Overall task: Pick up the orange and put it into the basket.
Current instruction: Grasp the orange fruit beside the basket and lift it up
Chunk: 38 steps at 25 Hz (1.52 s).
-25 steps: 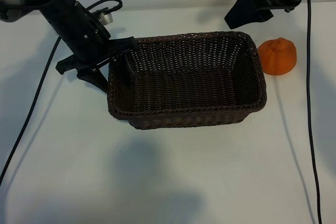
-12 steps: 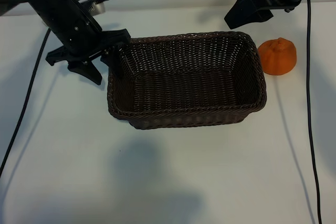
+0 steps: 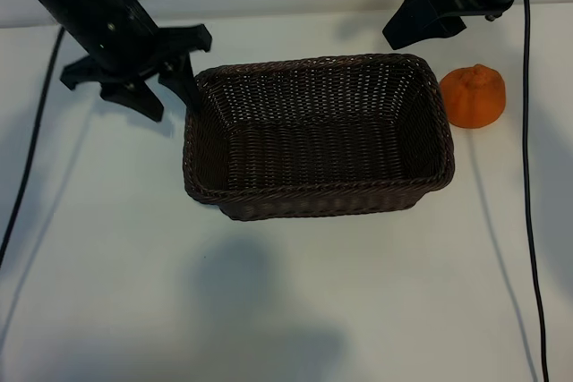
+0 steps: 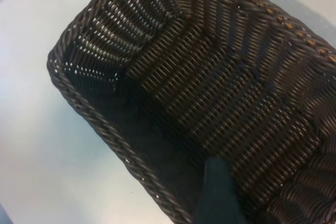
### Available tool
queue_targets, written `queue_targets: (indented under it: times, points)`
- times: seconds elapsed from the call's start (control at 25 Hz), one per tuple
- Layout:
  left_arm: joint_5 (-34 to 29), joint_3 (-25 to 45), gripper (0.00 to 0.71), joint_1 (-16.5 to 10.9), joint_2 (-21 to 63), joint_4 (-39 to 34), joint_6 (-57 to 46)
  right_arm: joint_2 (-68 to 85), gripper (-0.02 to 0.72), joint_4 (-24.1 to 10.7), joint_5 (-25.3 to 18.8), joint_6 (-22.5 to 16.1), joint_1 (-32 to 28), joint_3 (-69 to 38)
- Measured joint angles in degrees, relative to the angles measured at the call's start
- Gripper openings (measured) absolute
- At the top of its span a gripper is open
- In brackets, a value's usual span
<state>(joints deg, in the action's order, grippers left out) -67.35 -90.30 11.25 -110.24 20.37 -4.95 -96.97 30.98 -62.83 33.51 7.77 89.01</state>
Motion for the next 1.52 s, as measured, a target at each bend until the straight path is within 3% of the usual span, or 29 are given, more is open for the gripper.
queue_targets:
  times: [0.28, 0.48, 1.16, 1.52]
  points:
    - [0.0, 0.0, 0.516, -2.3, 6.4, -0.9, 3.2, 0.0, 0.504, 0.0, 0.0, 0.0, 0.0, 0.0]
    - [0.0, 0.0, 0.516, -4.6, 9.6, 2.6, 5.4, 0.0, 0.504, 0.0, 0.0, 0.0, 0.0, 0.0]
    - [0.0, 4.2, 0.517, -5.0, 9.9, 7.9, 11.9, 0.0, 0.504, 0.0, 0.0, 0.0, 0.0, 0.0]
    - [0.0, 7.9, 0.516, -12.3, 12.7, 8.1, 12.7, 0.0, 0.504, 0.0, 0.1, 0.0, 0.0, 0.0]
